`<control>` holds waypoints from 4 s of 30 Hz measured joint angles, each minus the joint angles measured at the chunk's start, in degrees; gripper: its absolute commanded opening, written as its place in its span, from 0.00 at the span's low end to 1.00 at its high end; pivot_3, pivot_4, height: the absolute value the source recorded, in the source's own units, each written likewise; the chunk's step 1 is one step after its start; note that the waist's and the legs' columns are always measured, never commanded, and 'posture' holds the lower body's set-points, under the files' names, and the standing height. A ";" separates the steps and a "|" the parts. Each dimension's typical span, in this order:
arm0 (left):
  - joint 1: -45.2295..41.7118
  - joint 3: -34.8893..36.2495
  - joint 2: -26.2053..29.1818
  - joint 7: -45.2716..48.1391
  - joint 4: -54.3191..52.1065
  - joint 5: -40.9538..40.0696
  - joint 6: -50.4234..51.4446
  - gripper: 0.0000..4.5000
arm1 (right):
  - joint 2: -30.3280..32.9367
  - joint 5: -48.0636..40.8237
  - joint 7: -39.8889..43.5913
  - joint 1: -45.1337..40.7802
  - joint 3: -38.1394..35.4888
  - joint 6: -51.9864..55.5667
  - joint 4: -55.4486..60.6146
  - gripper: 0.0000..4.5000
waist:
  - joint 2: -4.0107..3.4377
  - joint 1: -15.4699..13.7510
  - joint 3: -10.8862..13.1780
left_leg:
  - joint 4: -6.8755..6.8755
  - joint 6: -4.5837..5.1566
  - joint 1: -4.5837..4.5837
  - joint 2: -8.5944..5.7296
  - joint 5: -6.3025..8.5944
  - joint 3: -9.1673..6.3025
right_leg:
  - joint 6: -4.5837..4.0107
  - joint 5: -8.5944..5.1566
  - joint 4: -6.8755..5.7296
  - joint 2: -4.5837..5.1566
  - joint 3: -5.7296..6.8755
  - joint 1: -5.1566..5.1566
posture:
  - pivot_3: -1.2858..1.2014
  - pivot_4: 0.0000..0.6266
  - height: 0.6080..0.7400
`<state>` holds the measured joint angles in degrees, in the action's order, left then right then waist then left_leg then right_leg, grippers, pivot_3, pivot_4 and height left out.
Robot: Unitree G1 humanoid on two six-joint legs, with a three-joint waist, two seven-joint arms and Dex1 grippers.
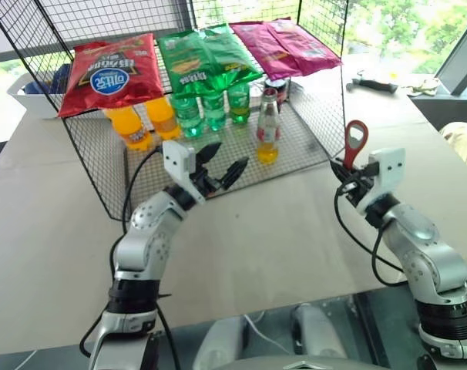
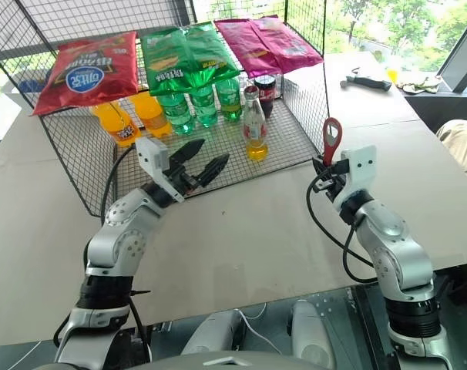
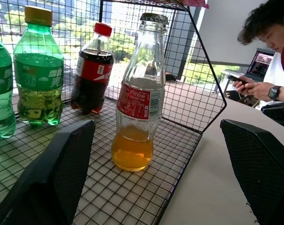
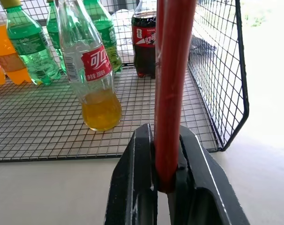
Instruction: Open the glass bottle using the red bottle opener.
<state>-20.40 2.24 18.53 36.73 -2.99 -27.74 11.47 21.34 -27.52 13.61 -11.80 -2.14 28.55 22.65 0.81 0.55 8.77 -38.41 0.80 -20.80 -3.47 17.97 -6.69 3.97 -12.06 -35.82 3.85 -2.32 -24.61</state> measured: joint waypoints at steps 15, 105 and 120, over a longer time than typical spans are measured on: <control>-18.84 -0.48 -8.03 4.64 33.39 9.42 -19.74 0.98 | -3.07 8.71 -2.20 0.37 1.84 -2.41 6.00 0.00 | 0.03 0.16 -0.02 | -0.06 0.01 -0.01 -0.10 0.00 -0.02 | 0.01 0.01 -0.04 0.00 0.02 -0.01 | 0.52 0.24 1.00; 6.93 -0.46 -0.84 3.20 -7.67 9.06 1.93 0.58 | -5.60 19.94 -1.69 -5.09 -0.13 -3.80 4.80 0.00 | 0.06 0.22 -0.07 | -0.54 0.03 -0.03 -0.06 -0.02 0.01 | 0.02 0.01 -0.60 0.11 -0.07 -0.06 | 0.52 0.24 1.00; 7.24 -1.76 0.10 4.46 -10.47 7.23 1.43 0.98 | -5.91 20.17 -1.33 -5.06 0.07 -4.06 3.38 0.00 | 0.06 0.20 -0.07 | -0.54 0.03 0.00 -0.05 -0.02 0.03 | 0.02 0.01 -0.63 0.10 -0.07 -0.05 | 0.52 0.24 1.00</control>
<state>-13.16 0.49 18.63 41.18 -13.47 -20.51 12.90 15.43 -7.35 12.28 -16.86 -2.07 24.49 26.03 0.86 0.75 8.71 -38.95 0.83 -20.80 -3.51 17.95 -6.66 3.99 -12.05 -36.45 3.95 -2.39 -24.67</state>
